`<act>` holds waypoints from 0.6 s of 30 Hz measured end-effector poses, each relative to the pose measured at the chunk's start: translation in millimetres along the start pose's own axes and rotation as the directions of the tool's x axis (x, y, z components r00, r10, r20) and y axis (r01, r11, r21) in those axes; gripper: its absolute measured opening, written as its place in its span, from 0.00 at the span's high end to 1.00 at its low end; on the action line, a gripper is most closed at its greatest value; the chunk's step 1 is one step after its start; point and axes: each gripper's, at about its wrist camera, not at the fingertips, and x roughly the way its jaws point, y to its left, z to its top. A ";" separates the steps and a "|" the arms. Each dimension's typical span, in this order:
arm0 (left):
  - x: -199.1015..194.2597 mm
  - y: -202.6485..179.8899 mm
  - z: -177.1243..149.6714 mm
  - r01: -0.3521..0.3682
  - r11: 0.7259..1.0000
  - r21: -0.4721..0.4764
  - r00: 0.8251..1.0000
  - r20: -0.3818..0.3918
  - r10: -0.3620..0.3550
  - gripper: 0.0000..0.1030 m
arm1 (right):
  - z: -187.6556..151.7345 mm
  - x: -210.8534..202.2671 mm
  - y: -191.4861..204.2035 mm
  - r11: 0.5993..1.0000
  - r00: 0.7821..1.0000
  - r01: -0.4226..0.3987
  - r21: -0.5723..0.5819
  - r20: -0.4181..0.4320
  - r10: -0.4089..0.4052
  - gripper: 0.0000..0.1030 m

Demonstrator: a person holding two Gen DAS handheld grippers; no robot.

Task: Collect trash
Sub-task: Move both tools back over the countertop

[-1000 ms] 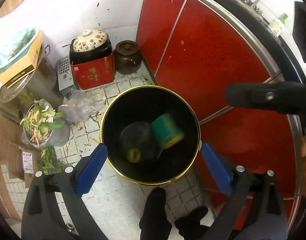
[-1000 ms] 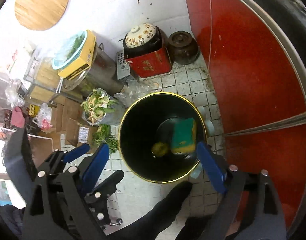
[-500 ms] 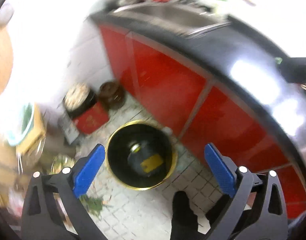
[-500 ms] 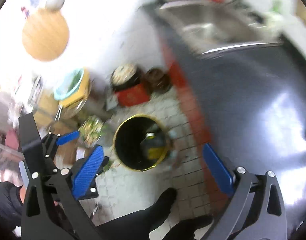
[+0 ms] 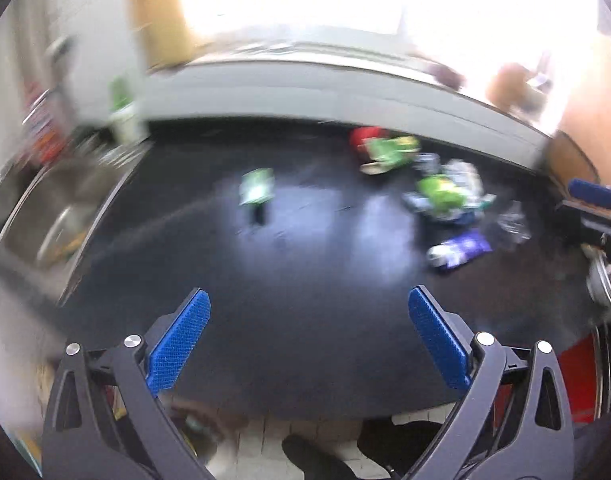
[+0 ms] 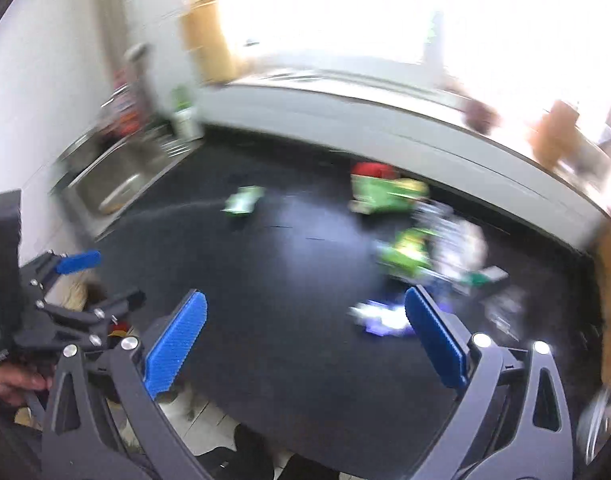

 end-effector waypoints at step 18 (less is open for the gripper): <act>46.1 -99.9 34.5 0.069 0.978 0.197 0.997 -0.059 -0.059 0.06 | -44.8 -25.6 -135.8 0.964 0.989 0.151 0.219 -0.042 -0.145 0.07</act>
